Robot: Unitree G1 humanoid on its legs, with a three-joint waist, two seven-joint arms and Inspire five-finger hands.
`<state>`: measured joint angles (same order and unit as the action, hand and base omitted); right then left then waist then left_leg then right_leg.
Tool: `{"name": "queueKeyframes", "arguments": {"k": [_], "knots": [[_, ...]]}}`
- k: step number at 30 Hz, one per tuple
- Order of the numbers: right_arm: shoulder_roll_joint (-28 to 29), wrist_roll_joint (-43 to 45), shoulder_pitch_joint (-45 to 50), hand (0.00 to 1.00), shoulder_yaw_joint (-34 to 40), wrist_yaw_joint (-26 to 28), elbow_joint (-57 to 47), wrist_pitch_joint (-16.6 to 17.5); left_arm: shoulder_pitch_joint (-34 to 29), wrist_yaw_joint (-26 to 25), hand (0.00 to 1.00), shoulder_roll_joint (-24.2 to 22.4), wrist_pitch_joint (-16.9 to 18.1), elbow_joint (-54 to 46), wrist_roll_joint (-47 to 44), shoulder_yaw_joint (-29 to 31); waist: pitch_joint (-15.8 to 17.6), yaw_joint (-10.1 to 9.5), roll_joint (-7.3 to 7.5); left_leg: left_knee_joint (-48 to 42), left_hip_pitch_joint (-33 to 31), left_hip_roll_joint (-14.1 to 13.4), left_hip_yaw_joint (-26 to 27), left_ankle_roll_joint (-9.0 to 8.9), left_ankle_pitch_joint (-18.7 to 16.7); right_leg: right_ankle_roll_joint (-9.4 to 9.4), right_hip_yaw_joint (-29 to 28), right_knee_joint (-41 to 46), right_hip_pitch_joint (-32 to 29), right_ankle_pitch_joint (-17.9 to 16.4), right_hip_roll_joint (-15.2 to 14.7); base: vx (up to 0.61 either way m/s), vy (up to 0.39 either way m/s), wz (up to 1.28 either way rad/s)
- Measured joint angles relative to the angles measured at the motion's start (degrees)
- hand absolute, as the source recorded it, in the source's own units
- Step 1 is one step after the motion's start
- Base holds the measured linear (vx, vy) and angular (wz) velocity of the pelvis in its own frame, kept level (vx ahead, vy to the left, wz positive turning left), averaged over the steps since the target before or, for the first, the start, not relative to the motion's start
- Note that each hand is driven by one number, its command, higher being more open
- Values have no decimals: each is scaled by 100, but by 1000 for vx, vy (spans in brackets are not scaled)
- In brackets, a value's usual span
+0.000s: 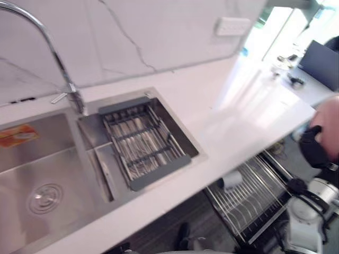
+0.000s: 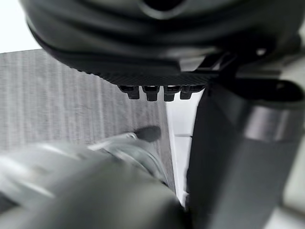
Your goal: Walk over to the sink, pick up the cup, carry it to the dishwasher, place the cup inside the dishwasher, then close the dishwasher door
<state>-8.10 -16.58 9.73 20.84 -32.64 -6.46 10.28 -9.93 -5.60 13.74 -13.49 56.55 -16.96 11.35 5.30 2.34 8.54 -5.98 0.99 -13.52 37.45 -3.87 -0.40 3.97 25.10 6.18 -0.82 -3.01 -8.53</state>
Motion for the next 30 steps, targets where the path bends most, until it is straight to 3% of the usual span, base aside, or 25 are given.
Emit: {"name": "queueKeyframes", "arguments": {"k": [2, 7, 10, 15, 20, 23, 30], "knots": [[14, -166, 84, 0, -52, 81, 83, -69, -13, -26, 100, -54, -28, -21, 11, -42, 38, 11, -109, -6, -15, -147, 9, -134, 115, -120, 13, -611, 216, 364, 299, -128, -188, -25], [37, -593, 458, 0, -168, 438, 115, -180, -5, -56, 100, -285, 98, -61, 9, -56, 125, 69, -244, 286, 169, -249, 107, -239, 370, -249, -149, -853, 245, 449, 557, -103, -59, -22], [35, -843, 461, 0, -172, 519, 116, -186, -5, -65, 100, -374, 145, -57, 9, -56, 239, 170, -381, 319, 176, -225, 102, -213, 409, -250, -155, -924, 259, 530, 563, -16, 17, -6], [36, -1069, 501, 0, -353, 526, 210, -346, 52, -57, 100, -501, 189, -62, 12, -67, 374, 175, -569, 373, 179, -133, 99, -176, 470, -259, -146, -1101, 365, 707, 536, 51, 52, 2], [36, -1085, 352, 0, -396, 431, 1007, -372, 80, -16, 100, -521, 217, -139, 12, -279, 501, 170, -720, 385, 208, -50, 13, -173, 473, -202, -61, -1099, 448, 673, 456, 44, 63, 10], [35, -1084, 306, 0, -415, 351, 1498, -523, 90, 51, 100, -582, 223, -218, 2, -409, 637, 158, -895, 388, 184, -1, -84, -159, 460, -154, 19, -1100, 492, 648, 403, 10, 76, 17], [-4, -1232, -185, 0, -566, -352, 2734, -990, 113, 447, 100, -598, 363, -277, -443, -875, 812, 73, -1251, 388, 11, 85, -261, -149, 457, -112, 199, -1100, 426, 644, 329, 8, 43, 12]]}}
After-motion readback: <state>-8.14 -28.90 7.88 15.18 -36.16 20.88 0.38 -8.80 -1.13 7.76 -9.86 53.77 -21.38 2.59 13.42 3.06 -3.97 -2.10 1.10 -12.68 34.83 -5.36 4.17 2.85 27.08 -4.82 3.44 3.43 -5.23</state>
